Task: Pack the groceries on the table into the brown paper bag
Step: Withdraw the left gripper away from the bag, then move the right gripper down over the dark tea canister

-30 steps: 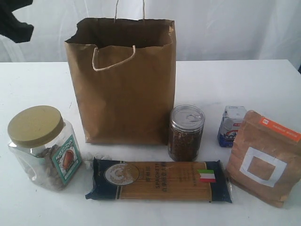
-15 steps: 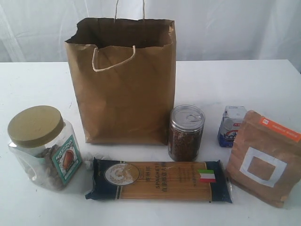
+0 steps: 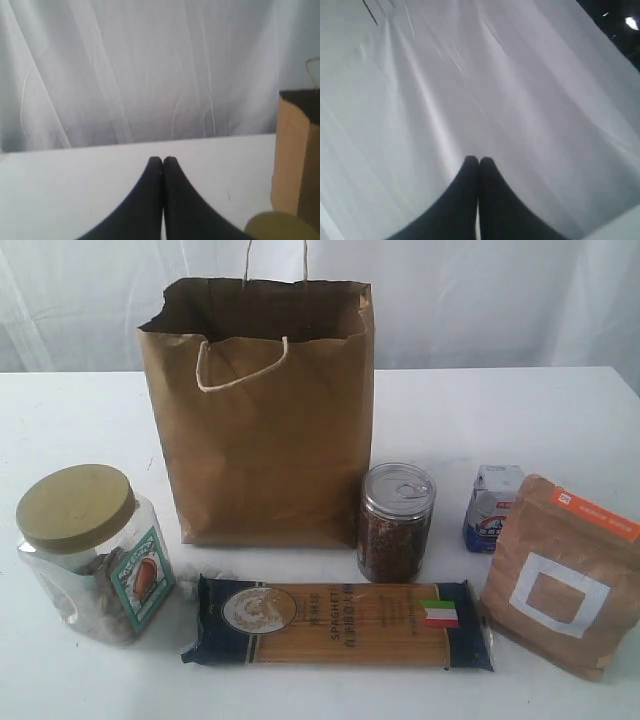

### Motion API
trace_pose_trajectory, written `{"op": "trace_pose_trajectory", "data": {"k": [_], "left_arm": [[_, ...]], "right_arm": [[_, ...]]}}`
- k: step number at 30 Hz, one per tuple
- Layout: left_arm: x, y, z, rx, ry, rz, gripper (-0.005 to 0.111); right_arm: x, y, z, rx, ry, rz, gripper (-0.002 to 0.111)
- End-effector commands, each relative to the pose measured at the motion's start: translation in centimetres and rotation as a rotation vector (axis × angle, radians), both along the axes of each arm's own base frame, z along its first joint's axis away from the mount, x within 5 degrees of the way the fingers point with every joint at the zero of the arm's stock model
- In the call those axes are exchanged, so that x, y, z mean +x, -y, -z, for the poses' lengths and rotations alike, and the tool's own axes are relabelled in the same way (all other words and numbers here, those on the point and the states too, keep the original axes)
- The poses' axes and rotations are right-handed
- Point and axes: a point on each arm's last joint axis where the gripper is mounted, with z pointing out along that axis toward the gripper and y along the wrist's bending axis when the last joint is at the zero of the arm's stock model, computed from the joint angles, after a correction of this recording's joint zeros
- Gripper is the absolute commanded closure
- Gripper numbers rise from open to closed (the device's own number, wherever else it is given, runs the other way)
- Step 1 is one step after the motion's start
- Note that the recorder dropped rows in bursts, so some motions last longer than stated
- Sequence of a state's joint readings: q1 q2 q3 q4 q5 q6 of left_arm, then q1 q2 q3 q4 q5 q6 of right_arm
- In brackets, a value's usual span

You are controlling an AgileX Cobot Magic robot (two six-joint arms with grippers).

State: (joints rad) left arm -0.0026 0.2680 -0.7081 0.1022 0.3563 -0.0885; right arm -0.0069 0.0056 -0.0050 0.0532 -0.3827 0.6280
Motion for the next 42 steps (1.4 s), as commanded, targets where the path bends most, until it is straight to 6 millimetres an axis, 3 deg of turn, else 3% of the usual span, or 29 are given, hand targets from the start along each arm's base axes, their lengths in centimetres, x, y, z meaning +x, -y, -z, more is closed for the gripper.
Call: {"op": "trace_pose_trajectory", "data": {"k": [1,4,6,9,12,15,17,19,21,25,27,33,38,42], "left_arm": [[1.4,0.0,2.7,-0.055,-0.133,-0.002,0.107],[3.1,0.1,5.2,-0.141,-0.148,-0.010,0.107],[4.0,0.1,7.2,-0.190,-0.154,-0.015,0.107],[4.6,0.1,10.1,-0.296,-0.180,-0.030,0.107],[4.7,0.1,12.7,-0.365,-0.240,-0.051,0.107],[4.4,0.1,15.5,-0.371,-0.325,-0.069,0.107],[4.3,0.1,16.8,-0.368,-0.362,-0.075,0.107],[4.1,0.1,17.8,-0.359,-0.394,-0.081,0.107],[3.9,0.0,18.7,-0.328,-0.432,-0.085,0.107],[3.5,0.0,19.9,-0.262,-0.494,-0.080,0.107],[3.5,0.0,20.2,-0.262,-0.494,-0.079,0.107],[3.5,0.0,20.2,-0.264,-0.497,-0.080,0.107],[3.5,0.0,20.2,-0.264,-0.497,-0.080,0.107],[3.5,0.0,20.2,-0.264,-0.497,-0.080,0.107]], "right_arm": [[-1.3,0.1,-1.8,0.205,0.250,-0.119,0.108],[-3.0,0.4,-5.4,0.246,0.426,-0.135,0.108],[-3.7,0.8,-8.9,0.279,0.493,-0.121,0.108],[-3.9,0.9,-14.9,0.187,0.595,-0.042,0.108],[-2.0,0.5,-19.6,-0.014,0.607,0.092,0.108],[2.8,0.1,-21.6,-0.270,0.465,0.244,0.108],[6.6,0.1,-21.2,-0.417,0.299,0.300,0.108],[10.8,0.1,-19.1,-0.577,0.056,0.316,0.108],[15.4,0.1,-15.4,-0.810,-0.222,0.301,0.108],[21.5,0.1,-7.6,-1.291,-0.606,0.160,0.108],[22.2,-0.2,-6.1,-1.360,-0.659,0.102,0.108],[20.4,-2.6,-7.8,-1.004,-0.753,-0.077,0.108],[19.8,-3.5,-8.1,-1.082,-1.067,-0.338,0.108],[20.6,-4.0,-9.4,-1.095,-1.147,-0.439,0.108]]}}
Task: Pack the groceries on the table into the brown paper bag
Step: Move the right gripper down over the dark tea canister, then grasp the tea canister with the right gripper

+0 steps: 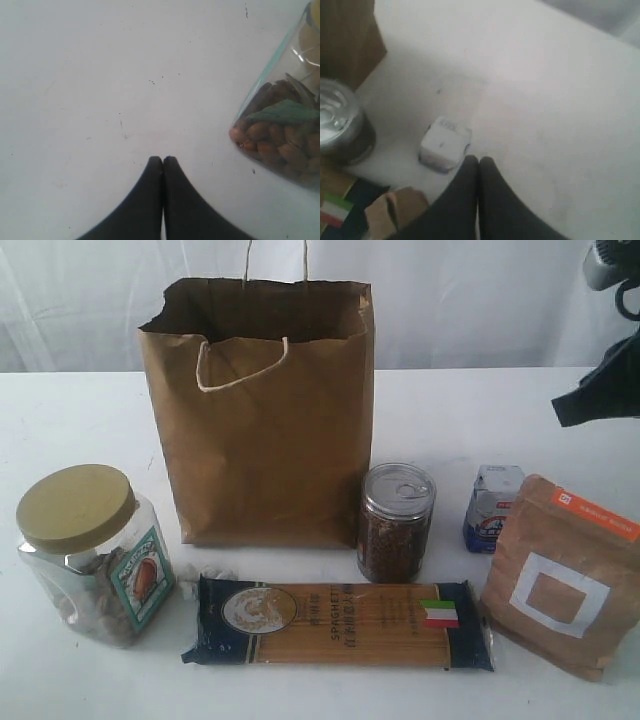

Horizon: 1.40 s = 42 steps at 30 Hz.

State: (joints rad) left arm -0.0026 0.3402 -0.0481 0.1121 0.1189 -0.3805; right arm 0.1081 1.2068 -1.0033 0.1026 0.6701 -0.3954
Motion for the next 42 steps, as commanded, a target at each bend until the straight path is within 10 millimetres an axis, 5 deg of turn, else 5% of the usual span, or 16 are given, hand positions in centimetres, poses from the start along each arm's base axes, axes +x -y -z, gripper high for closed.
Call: {"op": "trace_pose_trajectory", "data": {"k": [1,6,11,20,22,27,29,42], "left_arm": [[-0.1,0.0,0.2,0.005,-0.009,0.000,0.107],[-0.1,0.0,0.2,0.005,-0.009,0.000,0.107],[-0.1,0.0,0.2,0.004,-0.009,-0.001,0.107],[-0.1,0.0,0.2,-0.005,-0.009,-0.005,0.107],[-0.1,0.0,0.2,-0.005,-0.009,-0.005,0.107],[-0.1,0.0,0.2,-0.005,-0.009,-0.005,0.107],[-0.1,0.0,0.2,-0.005,-0.009,-0.005,0.107],[-0.1,0.0,0.2,-0.005,-0.009,-0.005,0.107]], "right_arm": [[0.7,-0.6,-1.8,0.015,-0.127,-0.054,0.108],[2.6,-4.5,-3.2,0.114,-0.161,-0.358,0.108],[4.1,-8.9,-0.6,0.080,-0.209,-0.614,0.108],[5.8,-9.7,2.9,-0.064,-0.289,-0.642,0.098],[6.1,-9.8,3.4,-0.064,-0.289,-0.636,0.088],[7.4,-10.2,5.7,-0.071,-0.336,-0.627,0.037],[7.9,-10.3,6.6,-0.074,-0.358,-0.629,0.031],[9.7,-11.6,10.9,0.050,-0.438,-0.582,0.031]]}}
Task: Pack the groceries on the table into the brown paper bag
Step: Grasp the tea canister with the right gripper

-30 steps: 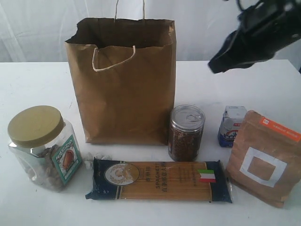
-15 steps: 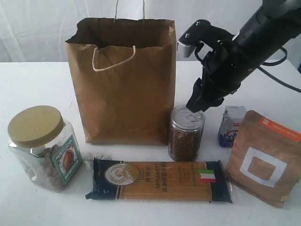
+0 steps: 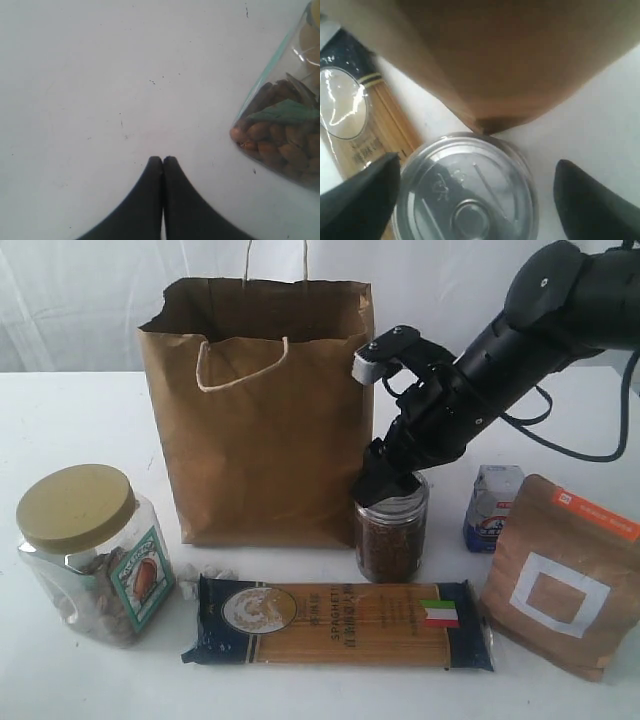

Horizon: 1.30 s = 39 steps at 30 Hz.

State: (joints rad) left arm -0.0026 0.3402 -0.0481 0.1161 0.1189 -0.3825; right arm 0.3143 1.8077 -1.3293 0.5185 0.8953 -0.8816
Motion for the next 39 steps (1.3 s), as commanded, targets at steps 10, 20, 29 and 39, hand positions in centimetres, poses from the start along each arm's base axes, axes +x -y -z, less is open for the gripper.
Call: {"op": "trace_pose_trajectory", "data": {"k": [10,20,29,39], "left_arm": [[-0.1,0.0,0.2,-0.007,-0.011,-0.005,0.107],[-0.1,0.0,0.2,-0.007,-0.011,-0.005,0.107],[-0.1,0.0,0.2,-0.007,-0.011,-0.005,0.107],[-0.1,0.0,0.2,-0.007,-0.011,-0.005,0.107]], "right_arm": [[0.6,0.1,2.8,-0.075,-0.039,-0.039,0.031],[0.3,1.0,0.4,-0.146,0.080,-0.060,0.031],[1.4,1.1,0.2,-0.155,0.192,-0.026,0.031],[-0.2,1.4,-1.7,-0.153,0.158,-0.060,0.031]]}}
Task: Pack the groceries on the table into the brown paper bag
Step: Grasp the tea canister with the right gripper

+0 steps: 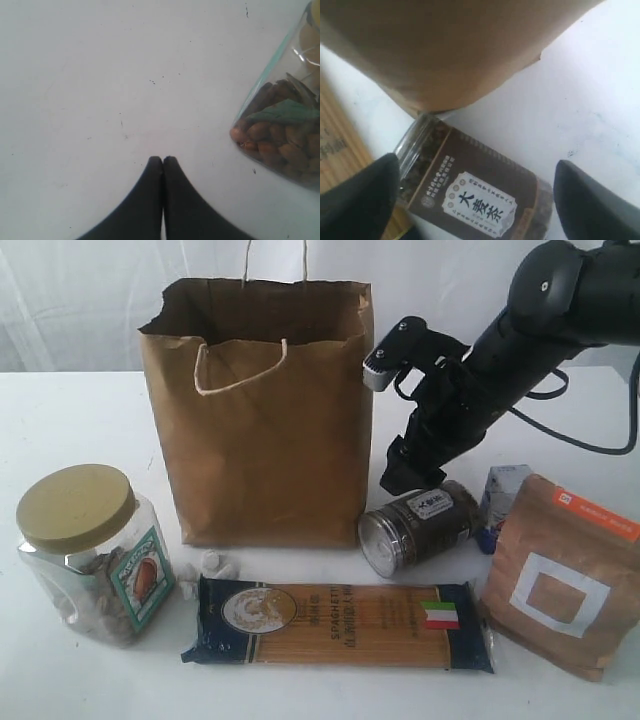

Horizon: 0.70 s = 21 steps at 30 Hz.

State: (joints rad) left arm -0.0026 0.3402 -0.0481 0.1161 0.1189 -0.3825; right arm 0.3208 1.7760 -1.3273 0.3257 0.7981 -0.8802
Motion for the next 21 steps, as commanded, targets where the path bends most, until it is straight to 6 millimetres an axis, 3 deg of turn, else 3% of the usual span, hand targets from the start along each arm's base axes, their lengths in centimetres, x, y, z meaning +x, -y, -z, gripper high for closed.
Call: {"op": "trace_pose_trajectory", "data": {"k": [1,6,12,21], "left_arm": [[-0.1,0.0,0.2,-0.007,-0.011,-0.005,0.107],[-0.1,0.0,0.2,-0.014,-0.011,-0.007,0.107],[-0.1,0.1,0.2,-0.031,-0.011,-0.011,0.107],[0.2,0.1,-0.2,-0.017,0.043,-0.003,0.107]], "right_arm": [[-0.8,0.3,-0.9,-0.008,-0.016,-0.020,0.031],[-1.1,0.3,-0.7,-0.020,-0.044,-0.046,0.029],[-1.6,0.4,-0.3,-0.067,-0.081,-0.165,0.012],[-2.0,0.5,-0.1,-0.083,-0.114,-0.218,0.012]]}}
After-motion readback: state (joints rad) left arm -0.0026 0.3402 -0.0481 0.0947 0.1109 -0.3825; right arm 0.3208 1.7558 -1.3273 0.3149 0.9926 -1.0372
